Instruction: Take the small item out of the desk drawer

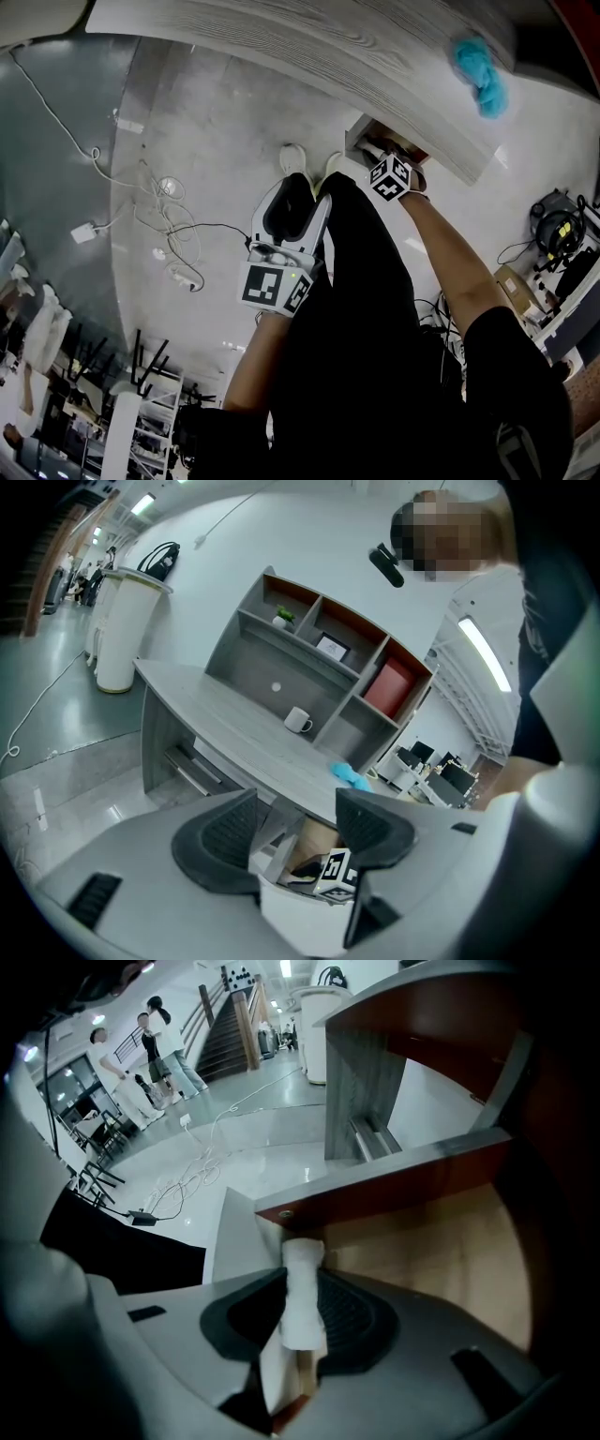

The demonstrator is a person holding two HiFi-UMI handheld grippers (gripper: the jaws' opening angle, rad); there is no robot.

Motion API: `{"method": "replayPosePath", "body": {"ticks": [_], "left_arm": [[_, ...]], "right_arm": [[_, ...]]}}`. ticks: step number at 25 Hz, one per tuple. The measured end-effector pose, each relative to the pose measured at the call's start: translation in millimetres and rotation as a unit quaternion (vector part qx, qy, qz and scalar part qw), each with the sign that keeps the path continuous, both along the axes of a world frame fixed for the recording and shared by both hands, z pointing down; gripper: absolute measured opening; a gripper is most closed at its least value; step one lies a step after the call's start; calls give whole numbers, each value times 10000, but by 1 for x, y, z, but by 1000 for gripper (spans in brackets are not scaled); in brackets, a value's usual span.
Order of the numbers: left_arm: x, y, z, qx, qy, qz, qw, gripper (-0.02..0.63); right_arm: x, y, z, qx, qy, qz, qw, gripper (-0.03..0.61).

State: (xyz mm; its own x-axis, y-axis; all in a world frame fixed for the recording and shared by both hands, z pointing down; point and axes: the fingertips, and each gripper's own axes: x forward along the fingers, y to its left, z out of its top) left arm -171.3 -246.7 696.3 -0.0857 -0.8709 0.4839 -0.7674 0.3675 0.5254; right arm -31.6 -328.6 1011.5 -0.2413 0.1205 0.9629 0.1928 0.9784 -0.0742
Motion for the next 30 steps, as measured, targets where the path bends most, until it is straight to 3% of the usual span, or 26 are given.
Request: {"method": "replayPosePath", "body": {"ticks": [5, 15, 30], "left_arm": [[8, 3, -7, -1, -66, 84, 9999, 241], [19, -5, -33, 126, -233, 291, 9992, 241], [39, -14, -124, 514, -591, 679, 9946, 241]], "right_arm": [[2, -1, -12, 116, -134, -10, 9998, 101], [6, -16, -59, 165, -484, 461, 9976, 101], [11, -38, -213, 421, -1497, 1443, 9772, 101]]}}
